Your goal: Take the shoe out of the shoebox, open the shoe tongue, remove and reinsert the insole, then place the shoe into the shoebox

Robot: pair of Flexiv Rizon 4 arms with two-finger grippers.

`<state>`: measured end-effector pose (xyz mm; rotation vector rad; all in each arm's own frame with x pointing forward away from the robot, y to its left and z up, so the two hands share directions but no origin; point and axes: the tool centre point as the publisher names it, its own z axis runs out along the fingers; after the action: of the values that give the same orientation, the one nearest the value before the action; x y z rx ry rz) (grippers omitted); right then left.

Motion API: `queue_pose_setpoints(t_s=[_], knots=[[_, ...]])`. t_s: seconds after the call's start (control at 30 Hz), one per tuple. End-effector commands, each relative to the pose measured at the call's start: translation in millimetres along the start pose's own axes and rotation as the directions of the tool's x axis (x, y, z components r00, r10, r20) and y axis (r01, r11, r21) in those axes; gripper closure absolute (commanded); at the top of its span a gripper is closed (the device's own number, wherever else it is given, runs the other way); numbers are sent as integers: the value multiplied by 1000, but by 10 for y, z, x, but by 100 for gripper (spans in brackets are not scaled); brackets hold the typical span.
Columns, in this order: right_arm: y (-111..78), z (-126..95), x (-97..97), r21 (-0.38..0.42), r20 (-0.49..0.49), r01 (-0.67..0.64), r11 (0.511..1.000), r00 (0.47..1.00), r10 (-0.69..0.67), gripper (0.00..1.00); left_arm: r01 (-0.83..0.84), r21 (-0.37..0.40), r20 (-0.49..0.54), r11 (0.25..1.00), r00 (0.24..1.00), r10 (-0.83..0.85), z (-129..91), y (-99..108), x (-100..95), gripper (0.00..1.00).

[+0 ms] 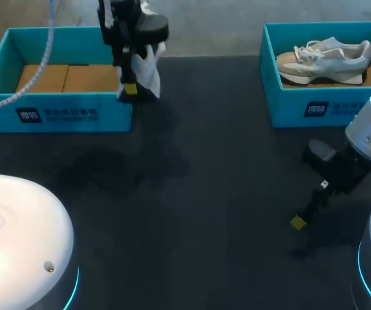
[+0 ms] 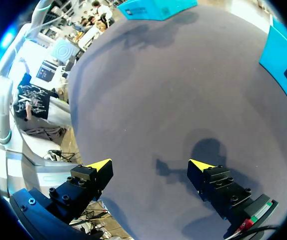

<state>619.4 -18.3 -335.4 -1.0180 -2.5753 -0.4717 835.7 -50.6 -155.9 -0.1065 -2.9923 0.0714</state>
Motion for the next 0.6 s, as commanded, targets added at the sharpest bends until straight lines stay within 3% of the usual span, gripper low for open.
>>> queue_pose_setpoints(t_s=[0.03,0.6], knots=[[-2,6,12,1,4,-1,1000,1000,1,0,-1,1,2,1000,1000,1,-83,41,12,100],[-2,6,12,1,4,-1,1000,1000,1,0,-2,7,-5,1000,1000,2,-94,66,-2,100]])
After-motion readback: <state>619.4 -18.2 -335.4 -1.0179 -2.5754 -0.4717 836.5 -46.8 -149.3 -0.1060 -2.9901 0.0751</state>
